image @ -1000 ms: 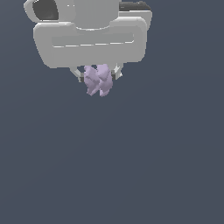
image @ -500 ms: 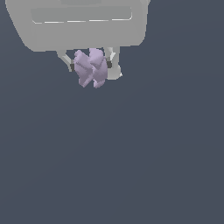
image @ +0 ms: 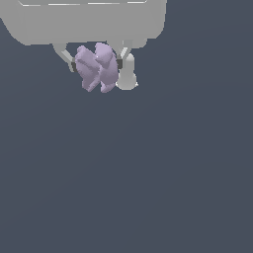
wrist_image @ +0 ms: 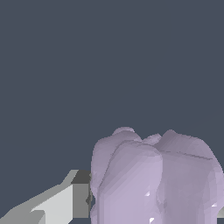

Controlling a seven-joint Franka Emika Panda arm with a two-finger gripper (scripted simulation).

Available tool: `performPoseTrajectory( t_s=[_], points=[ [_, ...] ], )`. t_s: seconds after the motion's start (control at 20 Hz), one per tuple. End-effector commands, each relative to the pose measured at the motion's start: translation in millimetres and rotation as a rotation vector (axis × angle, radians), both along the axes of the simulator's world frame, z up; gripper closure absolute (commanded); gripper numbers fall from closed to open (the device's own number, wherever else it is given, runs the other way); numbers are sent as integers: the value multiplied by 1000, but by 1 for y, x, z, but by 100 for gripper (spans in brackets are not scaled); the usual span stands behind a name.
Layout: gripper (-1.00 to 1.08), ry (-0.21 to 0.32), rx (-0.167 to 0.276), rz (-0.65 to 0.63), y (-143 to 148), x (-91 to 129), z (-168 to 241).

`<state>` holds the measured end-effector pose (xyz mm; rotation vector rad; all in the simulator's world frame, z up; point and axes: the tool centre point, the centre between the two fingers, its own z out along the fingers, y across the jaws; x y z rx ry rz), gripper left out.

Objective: Pick up the object and move it to a goal position.

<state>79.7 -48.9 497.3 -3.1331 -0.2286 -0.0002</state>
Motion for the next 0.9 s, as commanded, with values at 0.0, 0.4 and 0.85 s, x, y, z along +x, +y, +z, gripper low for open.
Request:
performPoseTrajectory(
  t_s=[0.0,0.4,0.85],
  points=[
    [108,0,0,0,-1,1,3],
    [108,0,0,0,-2,2,6],
    [108,0,0,0,-2,2,6]
  ],
)
